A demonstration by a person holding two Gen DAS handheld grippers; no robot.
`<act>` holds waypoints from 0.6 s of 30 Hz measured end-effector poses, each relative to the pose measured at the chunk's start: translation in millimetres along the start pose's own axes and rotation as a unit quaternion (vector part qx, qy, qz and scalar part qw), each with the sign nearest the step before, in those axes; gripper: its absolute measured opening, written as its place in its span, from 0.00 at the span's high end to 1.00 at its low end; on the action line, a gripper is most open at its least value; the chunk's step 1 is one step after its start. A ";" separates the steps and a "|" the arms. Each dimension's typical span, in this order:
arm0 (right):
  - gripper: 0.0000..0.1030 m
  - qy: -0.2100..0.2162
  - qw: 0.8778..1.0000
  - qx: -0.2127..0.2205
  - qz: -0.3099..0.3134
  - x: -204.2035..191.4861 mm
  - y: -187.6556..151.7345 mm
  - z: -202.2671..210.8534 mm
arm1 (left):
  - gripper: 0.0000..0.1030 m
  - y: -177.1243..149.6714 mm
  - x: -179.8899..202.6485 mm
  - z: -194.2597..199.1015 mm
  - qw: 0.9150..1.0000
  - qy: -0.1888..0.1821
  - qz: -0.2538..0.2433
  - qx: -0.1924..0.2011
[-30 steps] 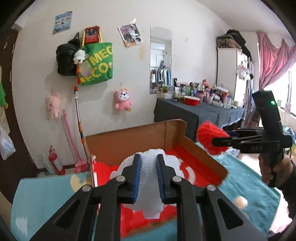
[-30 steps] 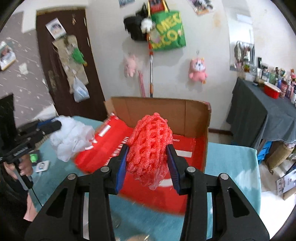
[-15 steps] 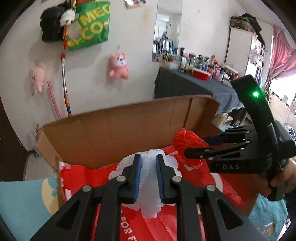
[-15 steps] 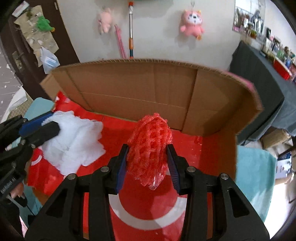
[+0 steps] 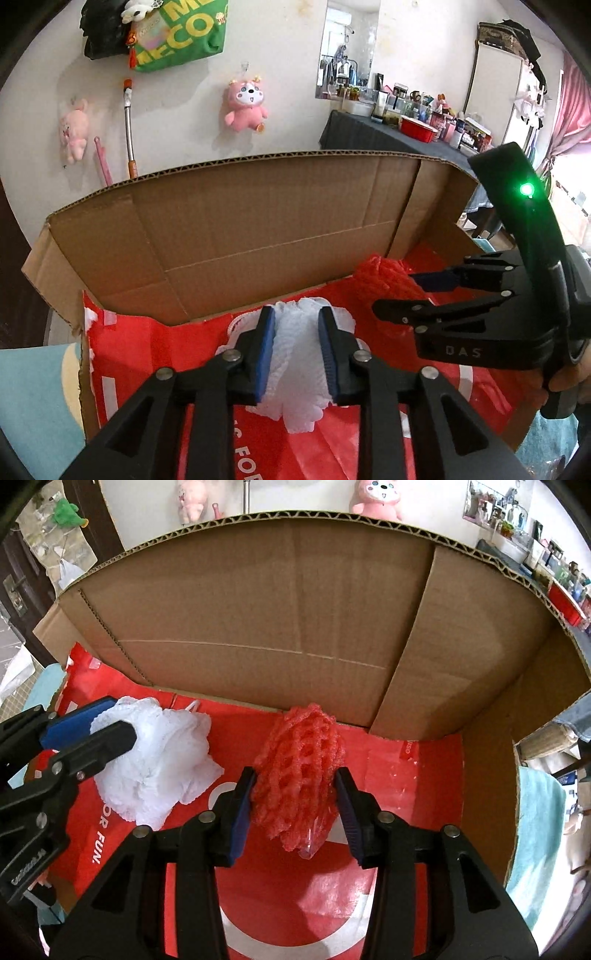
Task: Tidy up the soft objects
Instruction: 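Carry both puffs into the red-lined cardboard box and open both tools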
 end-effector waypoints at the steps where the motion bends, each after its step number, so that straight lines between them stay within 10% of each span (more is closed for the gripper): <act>1: 0.59 0.000 1.000 -0.001 0.000 0.2 -0.6 0.0 | 0.72 0.0 -0.2 -0.1 1.000 0.001 -0.002 -0.001; 18: 0.39 -0.027 0.999 0.015 -0.008 11.9 2.9 21.0 | 0.25 4.7 -2.6 33.1 0.999 0.027 0.018 0.027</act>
Point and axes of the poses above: each gripper's, at about its wrist camera, not at the fingertips, and z roughly against the way its jaws point, x to its right, y to its top, the point moved 9 cm from there along -z, roughly the way its jaws point, and after that the axes turned 15 degrees about -y, right-handed, at the moved point
